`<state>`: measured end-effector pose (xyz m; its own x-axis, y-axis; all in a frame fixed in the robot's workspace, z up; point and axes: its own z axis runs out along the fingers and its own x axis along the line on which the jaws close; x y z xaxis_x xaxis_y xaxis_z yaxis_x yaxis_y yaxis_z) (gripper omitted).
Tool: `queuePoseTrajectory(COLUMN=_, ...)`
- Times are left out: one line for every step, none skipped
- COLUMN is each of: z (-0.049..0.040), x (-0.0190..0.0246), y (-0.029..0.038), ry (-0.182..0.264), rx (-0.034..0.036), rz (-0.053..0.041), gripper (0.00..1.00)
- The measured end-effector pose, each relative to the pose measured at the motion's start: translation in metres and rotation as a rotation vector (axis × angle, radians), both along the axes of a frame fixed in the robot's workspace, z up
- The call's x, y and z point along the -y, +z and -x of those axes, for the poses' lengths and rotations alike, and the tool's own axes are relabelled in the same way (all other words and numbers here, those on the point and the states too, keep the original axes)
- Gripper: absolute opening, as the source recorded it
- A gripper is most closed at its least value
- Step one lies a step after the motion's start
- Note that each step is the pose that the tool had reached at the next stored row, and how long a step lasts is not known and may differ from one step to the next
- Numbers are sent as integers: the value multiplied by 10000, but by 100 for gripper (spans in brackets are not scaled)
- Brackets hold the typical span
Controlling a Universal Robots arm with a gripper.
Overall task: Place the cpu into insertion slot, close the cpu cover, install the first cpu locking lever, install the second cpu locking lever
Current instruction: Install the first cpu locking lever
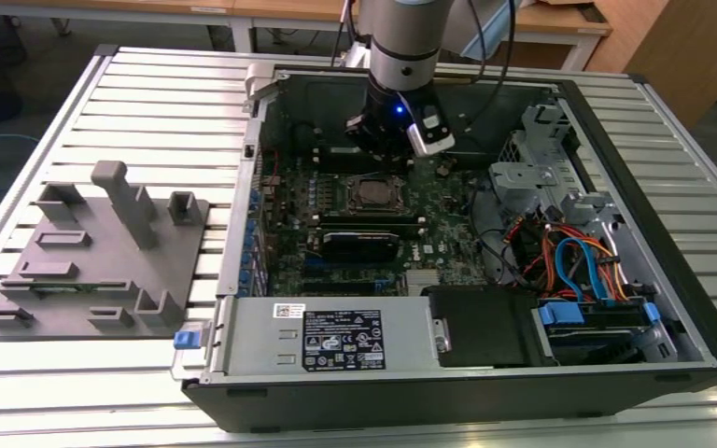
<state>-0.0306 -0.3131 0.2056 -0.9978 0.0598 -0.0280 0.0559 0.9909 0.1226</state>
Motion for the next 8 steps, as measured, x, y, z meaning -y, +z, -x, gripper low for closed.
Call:
queuePoseTrajectory(z=-1, x=0, y=-3, ry=-1, rx=0, rz=0, gripper=11)
queuePoseTrajectory(z=-3, x=0, y=-6, ry=0, rx=0, rz=0, gripper=11)
queuePoseTrajectory(z=-4, x=0, y=-11, ry=0, rx=-1, rz=1, gripper=11)
queuePoseTrajectory(z=-7, x=0, y=-17, ry=1, rx=-1, rz=-1, gripper=11)
queuePoseTrajectory(z=-10, x=0, y=-24, ry=1, rx=-1, rz=-2, gripper=11)
queuePoseTrajectory(z=-12, x=0, y=-32, ry=0, rx=-1, rz=-1, gripper=11)
queuePoseTrajectory(z=-13, x=0, y=-40, ry=0, rx=-1, rz=-1, gripper=11)
queuePoseTrajectory(z=-13, x=0, y=-46, ry=-1, rx=-1, rz=-1, gripper=11)
